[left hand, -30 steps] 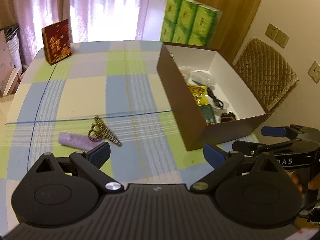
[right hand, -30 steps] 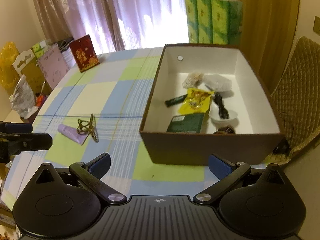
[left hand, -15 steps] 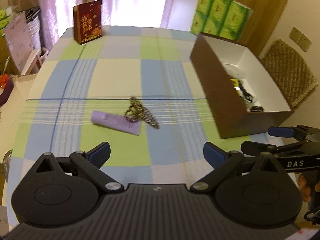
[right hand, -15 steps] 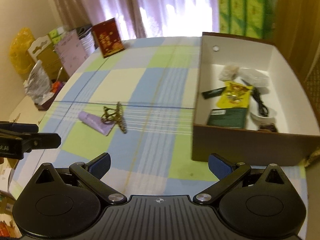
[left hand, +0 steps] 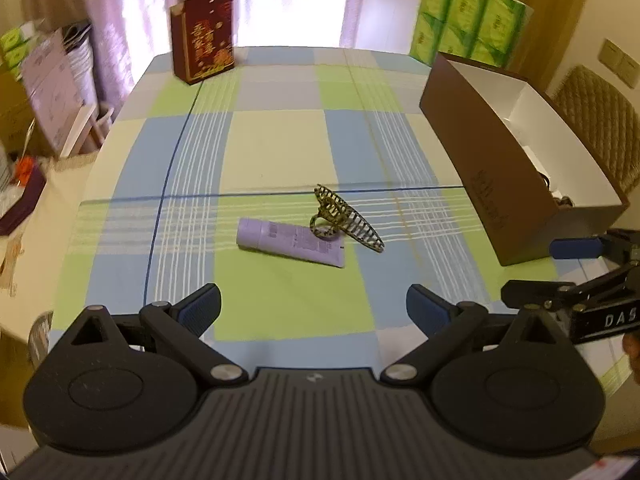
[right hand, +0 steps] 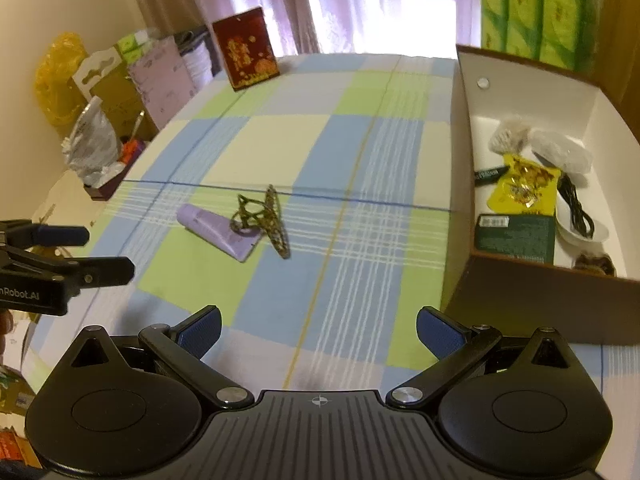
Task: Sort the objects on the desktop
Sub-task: 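Withdraw both tools from the box toward the purple tube and hair clip, then grasp the purple tube with the left tool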
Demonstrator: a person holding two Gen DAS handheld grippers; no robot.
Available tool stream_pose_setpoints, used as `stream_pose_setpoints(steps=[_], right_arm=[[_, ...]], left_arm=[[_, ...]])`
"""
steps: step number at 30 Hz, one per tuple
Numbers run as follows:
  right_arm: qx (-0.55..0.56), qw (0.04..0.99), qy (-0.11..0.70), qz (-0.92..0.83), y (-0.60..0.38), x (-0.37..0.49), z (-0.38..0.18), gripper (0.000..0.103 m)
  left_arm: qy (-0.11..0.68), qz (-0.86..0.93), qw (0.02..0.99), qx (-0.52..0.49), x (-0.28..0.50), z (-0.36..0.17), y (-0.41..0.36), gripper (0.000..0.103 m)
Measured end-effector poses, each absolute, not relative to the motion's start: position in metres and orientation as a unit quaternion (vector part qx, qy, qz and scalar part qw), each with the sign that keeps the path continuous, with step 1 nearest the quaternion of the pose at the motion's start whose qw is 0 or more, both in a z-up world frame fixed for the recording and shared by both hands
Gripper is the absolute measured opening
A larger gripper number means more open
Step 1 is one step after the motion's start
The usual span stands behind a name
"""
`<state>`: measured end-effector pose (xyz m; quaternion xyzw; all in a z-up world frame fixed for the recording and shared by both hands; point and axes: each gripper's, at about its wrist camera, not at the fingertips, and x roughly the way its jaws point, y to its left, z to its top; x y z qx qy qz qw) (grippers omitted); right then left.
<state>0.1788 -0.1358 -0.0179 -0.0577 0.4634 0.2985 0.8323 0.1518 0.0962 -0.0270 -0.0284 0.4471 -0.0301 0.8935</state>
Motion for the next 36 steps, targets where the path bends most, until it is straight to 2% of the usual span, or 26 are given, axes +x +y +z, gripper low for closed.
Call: stream_pose_setpoints(steps=[12, 23, 25, 27, 29, 31, 32, 36], right_arm=[[-0.018, 0.83, 0.528, 0.18, -0.185, 0.193, -0.053, 0.101], [0.021, 0.822, 0.565, 0.063, -0.239, 0.183, -0.067, 0.101], [0.031, 0.817, 0.574, 0.05, -0.245, 0.18, -0.07, 0.101], [0.035, 0.814, 0.578, 0.045, -0.246, 0.178, -0.071, 0.101], [0.029, 0.812, 0.581, 0.045, -0.244, 0.177, -0.072, 0.101], [0.021, 0.811, 0.582, 0.049, -0.24, 0.178, -0.073, 0.101], [0.018, 0.811, 0.583, 0.052, -0.238, 0.178, -0.073, 0.101], [0.01, 0.81, 0.582, 0.067, -0.232, 0.178, -0.073, 0.101]], left_arm=[[0.448, -0.118, 0.881, 0.092, 0.2, -0.077, 0.123, 0.092], [0.453, -0.278, 0.799, 0.282, 0.262, -0.117, 0.114, 0.09], [0.463, -0.292, 0.786, 0.287, 0.27, -0.123, 0.113, 0.079], [0.472, -0.302, 0.777, 0.286, 0.274, -0.128, 0.113, 0.073], [0.474, -0.306, 0.778, 0.276, 0.275, -0.127, 0.115, 0.061], [0.48, -0.31, 0.776, 0.266, 0.27, -0.125, 0.115, 0.03], [0.486, -0.312, 0.774, 0.259, 0.266, -0.124, 0.115, 0.026], [0.5, -0.305, 0.775, 0.238, 0.243, -0.122, 0.12, 0.025]])
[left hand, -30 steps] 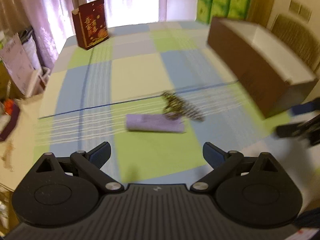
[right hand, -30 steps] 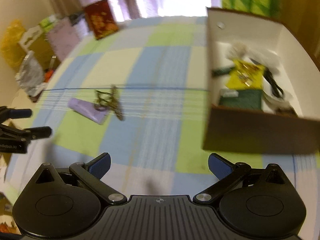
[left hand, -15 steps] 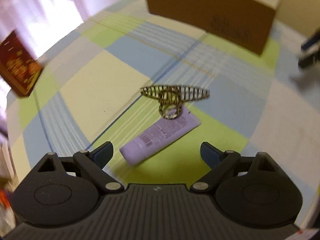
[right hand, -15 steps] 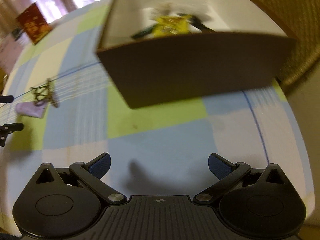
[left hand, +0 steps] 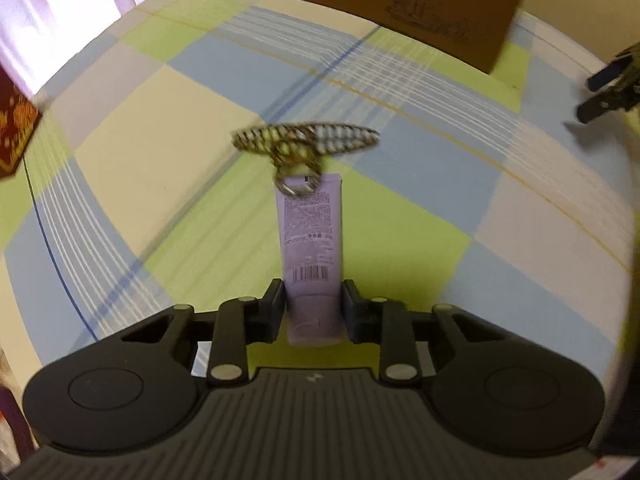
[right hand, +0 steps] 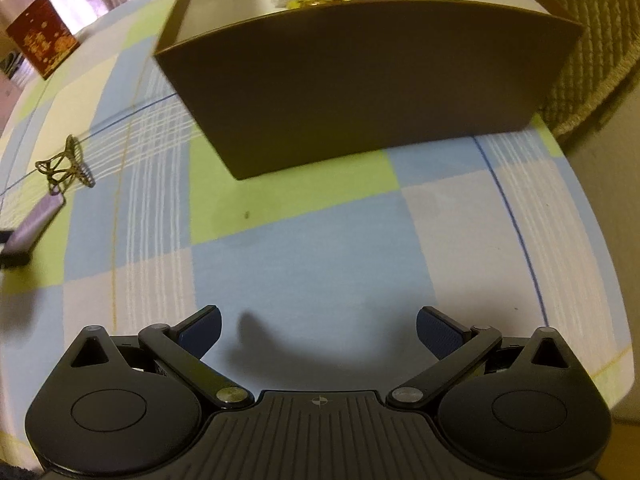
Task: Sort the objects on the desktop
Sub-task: 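Grasp the purple tube with the left tool, then grasp the bronze hair clip with the right tool while the left tool holds the tube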
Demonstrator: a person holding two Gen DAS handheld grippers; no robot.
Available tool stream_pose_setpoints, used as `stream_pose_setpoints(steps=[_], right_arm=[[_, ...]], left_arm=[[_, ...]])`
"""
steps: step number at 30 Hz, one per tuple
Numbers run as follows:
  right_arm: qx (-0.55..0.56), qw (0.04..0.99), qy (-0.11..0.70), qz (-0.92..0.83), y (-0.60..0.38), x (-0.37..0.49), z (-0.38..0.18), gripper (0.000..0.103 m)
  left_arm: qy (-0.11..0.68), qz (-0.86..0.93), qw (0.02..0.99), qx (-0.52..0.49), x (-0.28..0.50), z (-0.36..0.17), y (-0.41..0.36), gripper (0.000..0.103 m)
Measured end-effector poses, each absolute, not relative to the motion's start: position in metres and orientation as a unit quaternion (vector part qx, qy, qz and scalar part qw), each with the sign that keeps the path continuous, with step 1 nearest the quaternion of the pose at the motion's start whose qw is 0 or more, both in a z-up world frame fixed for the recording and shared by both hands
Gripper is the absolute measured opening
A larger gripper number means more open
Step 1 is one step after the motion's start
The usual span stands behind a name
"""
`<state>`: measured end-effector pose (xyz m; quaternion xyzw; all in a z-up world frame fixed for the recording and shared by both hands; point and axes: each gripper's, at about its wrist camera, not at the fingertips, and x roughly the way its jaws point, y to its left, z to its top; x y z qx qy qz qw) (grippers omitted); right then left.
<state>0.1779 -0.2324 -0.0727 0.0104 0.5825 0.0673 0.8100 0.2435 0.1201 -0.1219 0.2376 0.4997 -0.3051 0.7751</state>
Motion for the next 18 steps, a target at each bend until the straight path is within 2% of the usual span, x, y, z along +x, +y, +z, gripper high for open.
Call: stream_pose_setpoints(steps=[10, 11, 13, 18], right_arm=[[-0.012, 0.806, 0.578, 0.128, -0.208, 0.178, -0.075, 0.101], [-0.017, 0.804, 0.577, 0.139, -0.203, 0.179, -0.076, 0.101], [-0.027, 0.803, 0.573, 0.162, -0.191, 0.178, -0.075, 0.101], [-0.079, 0.804, 0.55, 0.213, -0.165, 0.174, -0.071, 0.101]], left_arm=[[0.535, -0.218, 0.803, 0.144, 0.191, -0.112, 0.14, 0.026], [0.532, -0.207, 0.812, 0.124, 0.19, -0.109, 0.142, 0.028], [0.524, -0.193, 0.824, 0.098, 0.193, -0.106, 0.14, 0.04], [0.532, -0.178, 0.819, 0.119, 0.205, -0.119, 0.125, 0.037]])
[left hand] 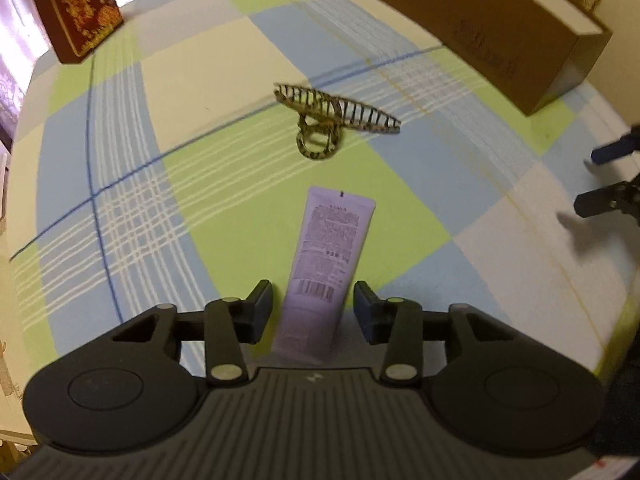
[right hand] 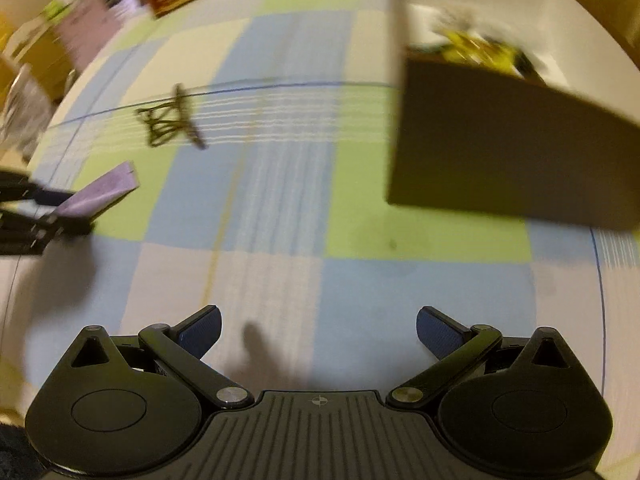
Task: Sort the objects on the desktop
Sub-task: 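Grasp the bronze hair clip with the right tool while the left tool holds the tube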
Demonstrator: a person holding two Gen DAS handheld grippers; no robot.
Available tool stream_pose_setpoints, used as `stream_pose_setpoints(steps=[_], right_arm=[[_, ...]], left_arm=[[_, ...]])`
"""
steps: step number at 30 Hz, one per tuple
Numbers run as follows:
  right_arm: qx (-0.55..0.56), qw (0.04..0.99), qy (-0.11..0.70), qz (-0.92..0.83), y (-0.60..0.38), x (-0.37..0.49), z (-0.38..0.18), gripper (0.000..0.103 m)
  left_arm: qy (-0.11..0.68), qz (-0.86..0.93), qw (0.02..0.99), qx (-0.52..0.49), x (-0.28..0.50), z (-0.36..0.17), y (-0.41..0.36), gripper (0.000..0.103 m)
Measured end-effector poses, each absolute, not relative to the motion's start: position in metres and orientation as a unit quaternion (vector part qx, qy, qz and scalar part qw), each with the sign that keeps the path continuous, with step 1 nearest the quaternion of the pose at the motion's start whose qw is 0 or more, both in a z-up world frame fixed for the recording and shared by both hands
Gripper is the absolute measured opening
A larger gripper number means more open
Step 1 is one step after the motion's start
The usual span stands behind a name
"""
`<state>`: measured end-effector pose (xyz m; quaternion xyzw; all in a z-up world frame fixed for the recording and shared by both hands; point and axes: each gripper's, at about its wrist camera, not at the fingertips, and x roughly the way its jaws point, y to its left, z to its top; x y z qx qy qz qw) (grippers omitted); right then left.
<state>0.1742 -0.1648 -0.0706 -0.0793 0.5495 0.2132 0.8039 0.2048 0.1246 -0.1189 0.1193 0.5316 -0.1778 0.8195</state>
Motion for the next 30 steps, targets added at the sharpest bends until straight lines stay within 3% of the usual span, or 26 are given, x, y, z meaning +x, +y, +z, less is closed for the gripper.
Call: stream_pose_setpoints(steps=[4, 18, 21, 28, 30], right_arm=[[-0.088, 0.804, 0.53, 0.256, -0.147, 0.175, -0.07, 0.101], [-0.135, 0.812, 0.414, 0.39, -0.049, 0.204, -0.075, 0.1], [-0.137, 0.808, 0.403, 0.408, -0.031, 0.222, -0.081, 0.084], [-0.166, 0.799, 0.405, 0.412, 0.007, 0.25, -0.104, 0.067], [-0.164, 0.797, 0.409, 0.413, 0.012, 0.255, -0.11, 0.054]], left_arm=[[0.529, -0.152, 0.829, 0.099, 0.205, -0.116, 0.129, 0.026], [0.529, 0.047, 0.845, -0.066, 0.196, -0.114, 0.173, 0.026], [0.527, 0.042, 0.845, -0.078, 0.198, -0.113, 0.164, 0.028], [0.527, 0.048, 0.843, -0.094, 0.206, -0.113, 0.171, 0.029], [0.526, 0.048, 0.844, -0.094, 0.208, -0.114, 0.172, 0.029]])
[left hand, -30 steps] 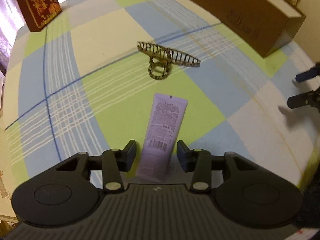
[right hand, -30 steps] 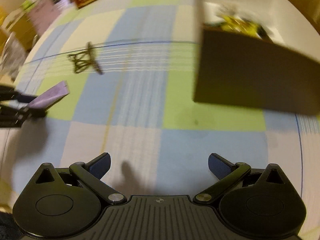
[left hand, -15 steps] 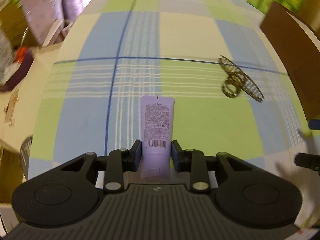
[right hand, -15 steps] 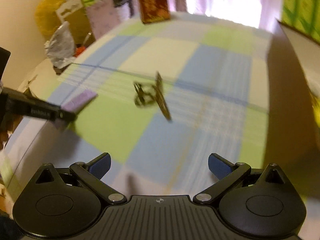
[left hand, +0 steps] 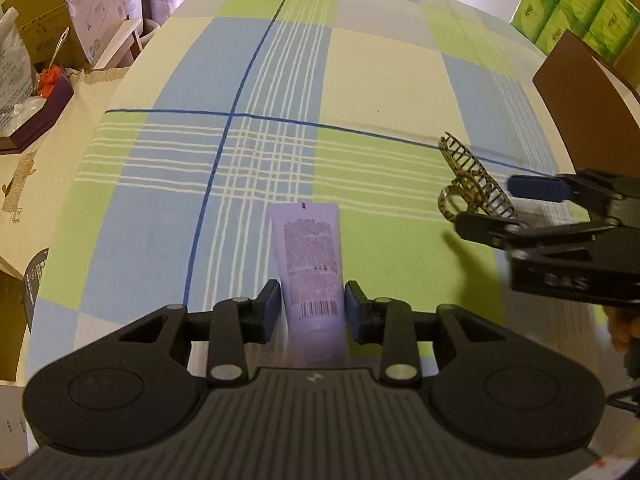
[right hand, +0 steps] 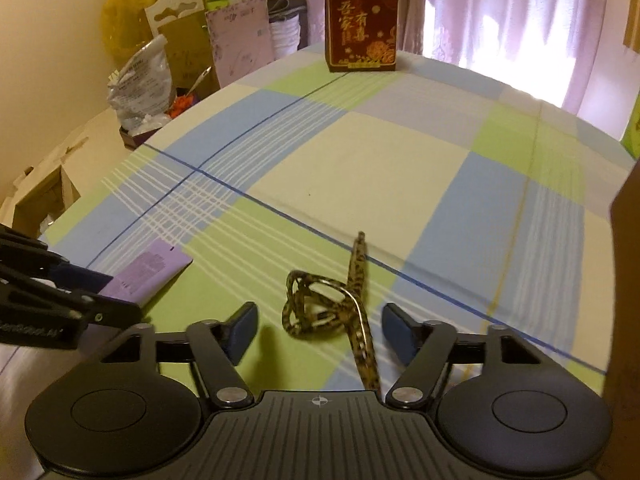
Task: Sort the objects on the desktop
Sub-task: 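Grasp the bronze hair clip with the right tool while the left tool holds the tube, then carry the purple tube and hair clip over the brown box with both tools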
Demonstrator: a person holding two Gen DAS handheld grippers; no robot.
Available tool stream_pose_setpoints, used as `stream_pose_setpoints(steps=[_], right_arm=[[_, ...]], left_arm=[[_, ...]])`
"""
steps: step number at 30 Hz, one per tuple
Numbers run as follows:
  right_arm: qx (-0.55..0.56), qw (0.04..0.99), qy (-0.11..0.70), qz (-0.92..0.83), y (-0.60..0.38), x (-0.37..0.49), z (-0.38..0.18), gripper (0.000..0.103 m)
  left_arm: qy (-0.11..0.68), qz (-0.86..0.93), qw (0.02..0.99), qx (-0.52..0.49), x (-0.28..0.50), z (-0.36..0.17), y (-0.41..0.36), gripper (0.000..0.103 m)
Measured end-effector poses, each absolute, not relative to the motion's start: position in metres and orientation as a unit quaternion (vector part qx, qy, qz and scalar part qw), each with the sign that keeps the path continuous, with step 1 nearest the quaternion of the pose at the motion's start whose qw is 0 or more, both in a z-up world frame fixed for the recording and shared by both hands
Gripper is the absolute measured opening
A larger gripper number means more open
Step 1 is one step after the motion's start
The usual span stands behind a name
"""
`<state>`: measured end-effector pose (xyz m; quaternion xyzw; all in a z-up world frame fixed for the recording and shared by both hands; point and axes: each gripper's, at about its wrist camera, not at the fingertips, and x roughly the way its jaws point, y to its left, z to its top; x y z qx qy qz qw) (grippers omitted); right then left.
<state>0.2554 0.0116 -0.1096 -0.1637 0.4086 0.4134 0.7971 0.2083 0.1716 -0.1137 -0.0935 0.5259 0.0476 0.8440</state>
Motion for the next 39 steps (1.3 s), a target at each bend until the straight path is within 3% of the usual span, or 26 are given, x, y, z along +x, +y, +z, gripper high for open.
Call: stream_pose_setpoints(steps=[2, 4, 7, 11, 16, 26, 29, 32, 34, 35, 36, 39], right_arm=[[-0.164, 0.797, 0.412, 0.411, 0.014, 0.26, -0.113, 0.042], [-0.155, 0.797, 0.415, 0.41, 0.012, 0.262, -0.113, 0.039], [-0.15, 0.794, 0.424, 0.41, 0.003, 0.259, -0.108, 0.038], [-0.149, 0.789, 0.435, 0.408, -0.021, 0.244, -0.103, 0.038], [-0.126, 0.789, 0.452, 0.397, -0.066, 0.219, -0.098, 0.038], [-0.113, 0.793, 0.479, 0.358, -0.13, 0.185, -0.094, 0.038], [-0.104, 0.797, 0.478, 0.353, -0.137, 0.184, -0.094, 0.041], [-0.099, 0.81, 0.464, 0.345, -0.137, 0.183, -0.094, 0.059], [-0.102, 0.816, 0.457, 0.34, -0.133, 0.183, -0.095, 0.059], [-0.103, 0.814, 0.457, 0.343, -0.131, 0.183, -0.095, 0.056], [-0.109, 0.811, 0.462, 0.342, -0.13, 0.183, -0.098, 0.045], [-0.138, 0.808, 0.456, 0.347, -0.127, 0.177, -0.097, 0.039]], left_arm=[[0.524, 0.048, 0.845, -0.093, 0.21, -0.114, 0.172, 0.032], [0.522, 0.044, 0.846, -0.096, 0.212, -0.115, 0.171, 0.041], [0.523, 0.041, 0.848, -0.078, 0.212, -0.116, 0.164, 0.041], [0.521, 0.033, 0.849, -0.08, 0.207, -0.116, 0.163, 0.039], [0.512, 0.021, 0.855, -0.082, 0.197, -0.116, 0.163, 0.027], [0.532, -0.068, 0.842, -0.054, 0.176, -0.114, 0.119, 0.026], [0.531, -0.069, 0.844, -0.023, 0.179, -0.114, 0.108, 0.026], [0.534, -0.074, 0.842, -0.018, 0.188, -0.116, 0.103, 0.035], [0.532, -0.072, 0.844, -0.004, 0.193, -0.117, 0.098, 0.036], [0.531, -0.073, 0.844, 0.002, 0.193, -0.118, 0.095, 0.036], [0.53, -0.071, 0.845, 0.009, 0.194, -0.118, 0.092, 0.034], [0.529, -0.072, 0.845, 0.018, 0.194, -0.118, 0.086, 0.029]])
